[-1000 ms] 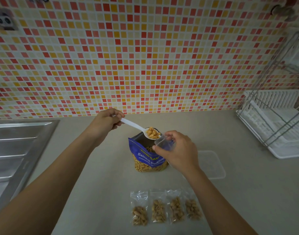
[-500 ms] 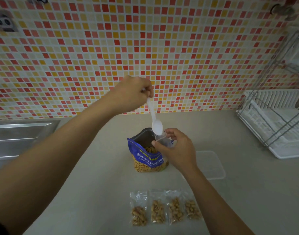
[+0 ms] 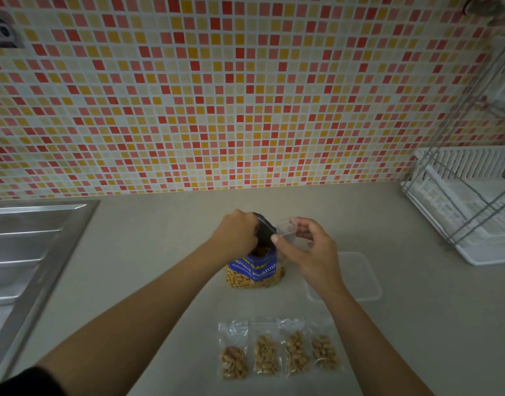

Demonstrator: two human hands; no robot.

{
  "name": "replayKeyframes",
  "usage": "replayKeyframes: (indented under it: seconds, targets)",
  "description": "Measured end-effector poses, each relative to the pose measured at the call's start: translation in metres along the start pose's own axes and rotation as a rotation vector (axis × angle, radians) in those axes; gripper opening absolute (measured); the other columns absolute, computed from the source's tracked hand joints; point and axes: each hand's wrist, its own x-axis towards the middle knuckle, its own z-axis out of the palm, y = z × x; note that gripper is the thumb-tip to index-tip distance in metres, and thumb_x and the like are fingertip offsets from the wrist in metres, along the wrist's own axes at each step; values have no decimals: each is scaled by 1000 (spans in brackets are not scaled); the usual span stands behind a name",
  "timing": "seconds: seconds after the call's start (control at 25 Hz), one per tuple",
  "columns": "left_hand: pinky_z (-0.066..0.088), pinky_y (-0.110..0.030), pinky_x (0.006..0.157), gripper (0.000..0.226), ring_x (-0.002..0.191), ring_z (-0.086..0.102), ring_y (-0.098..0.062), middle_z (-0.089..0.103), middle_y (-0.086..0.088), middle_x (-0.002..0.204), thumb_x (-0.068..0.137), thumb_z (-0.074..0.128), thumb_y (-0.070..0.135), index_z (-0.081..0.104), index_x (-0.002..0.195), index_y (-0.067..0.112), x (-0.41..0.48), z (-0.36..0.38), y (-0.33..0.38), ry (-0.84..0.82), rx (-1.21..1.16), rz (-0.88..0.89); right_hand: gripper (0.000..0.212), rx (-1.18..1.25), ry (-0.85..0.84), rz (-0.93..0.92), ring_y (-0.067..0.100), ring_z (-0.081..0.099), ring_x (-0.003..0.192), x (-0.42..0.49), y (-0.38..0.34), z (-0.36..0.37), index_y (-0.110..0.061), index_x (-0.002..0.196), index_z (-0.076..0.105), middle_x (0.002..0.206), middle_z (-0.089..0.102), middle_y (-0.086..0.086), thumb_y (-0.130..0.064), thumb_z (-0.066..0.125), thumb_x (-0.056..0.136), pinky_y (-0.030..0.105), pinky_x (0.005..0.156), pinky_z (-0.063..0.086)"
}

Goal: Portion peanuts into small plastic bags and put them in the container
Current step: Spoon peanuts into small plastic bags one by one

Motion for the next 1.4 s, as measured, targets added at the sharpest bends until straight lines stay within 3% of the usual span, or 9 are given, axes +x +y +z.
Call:
replayKeyframes:
  seconds: [0.24,0.48,0.72,0.88,1.12,1.28,1.4]
  targets:
    - [53,-30,71,26,83,63,-25,68,-12,97,90,46,16,66,102,4,6,6,-3,106,-302,-249,46,12,-29,12,-5,59,91,2,7,-3,-27,100,62,99,67,-10,-44,78,61,0,70,39]
    - [50,-26,67,26,82,60,-21,67,-9,103,91,46,17,65,106,8,7,0,-4,14,-299,-220,44,15,-39,5,-4,60,92,4,5,0,-30,98,61,100,67,-11,-46,77,60,-1,70,39]
    - [51,-27,76,24,87,64,-19,69,-6,94,91,46,12,70,91,14,-2,-1,-14,134,-600,-226,45,24,-36,13,-6,60,90,5,5,1,-29,98,62,99,67,-12,-48,76,59,-1,68,39]
    - [49,-20,70,21,72,63,-12,66,-2,74,93,48,11,69,91,12,-5,-7,-21,119,-750,-264,49,36,-29,21,-3,61,92,6,8,0,-26,101,62,100,68,-12,-48,76,60,-1,68,39]
    - [52,-22,71,26,73,61,-13,66,-5,78,92,48,7,66,77,17,-13,-12,-39,149,-959,-327,43,22,-42,30,1,60,96,6,7,-2,-25,103,62,101,66,-10,-37,81,66,-1,68,40]
    - [47,-20,64,22,72,57,-11,62,-5,79,94,45,8,65,85,11,-20,-9,-52,175,-1040,-375,49,8,-47,27,-6,59,91,5,2,-2,-26,103,62,100,66,-12,-44,79,60,-1,67,40]
    - [44,-20,65,23,71,54,-12,60,-4,78,95,43,7,65,89,10,-24,-9,-66,212,-1083,-405,50,-19,-61,10,-6,58,90,6,-1,-1,-23,105,62,100,65,-11,-38,83,62,-1,67,39]
